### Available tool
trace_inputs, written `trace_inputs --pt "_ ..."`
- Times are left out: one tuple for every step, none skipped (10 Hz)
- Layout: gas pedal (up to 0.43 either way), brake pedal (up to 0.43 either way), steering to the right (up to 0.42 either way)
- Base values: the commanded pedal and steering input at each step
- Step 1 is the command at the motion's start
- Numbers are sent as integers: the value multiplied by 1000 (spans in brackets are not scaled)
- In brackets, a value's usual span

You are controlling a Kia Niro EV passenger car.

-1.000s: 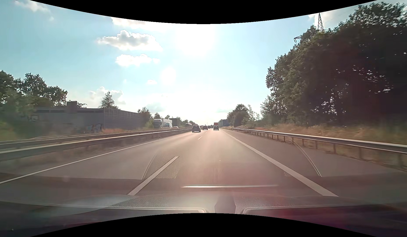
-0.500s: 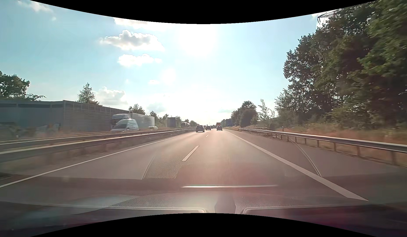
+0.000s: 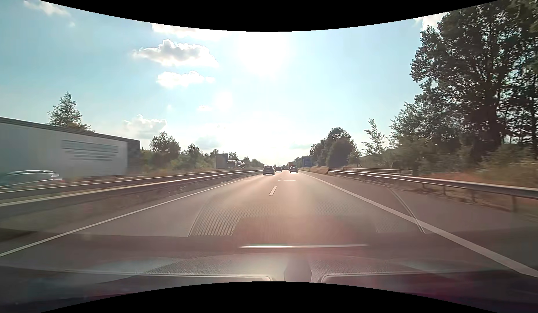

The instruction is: Follow the waypoints while adhering to traffic rules and regulations

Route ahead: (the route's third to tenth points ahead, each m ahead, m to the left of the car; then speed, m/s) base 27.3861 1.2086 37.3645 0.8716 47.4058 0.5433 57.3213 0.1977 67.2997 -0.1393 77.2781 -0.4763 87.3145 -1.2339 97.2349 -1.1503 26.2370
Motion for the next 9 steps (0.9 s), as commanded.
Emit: trace_inputs --pt "228 0 -6" --pt "228 0 -6" --pt "228 0 -6" --pt "228 0 -6" --pt "228 0 -5" --pt "228 0 -5" --pt "228 0 -5" --pt "240 0 -4" --pt "240 0 -2"
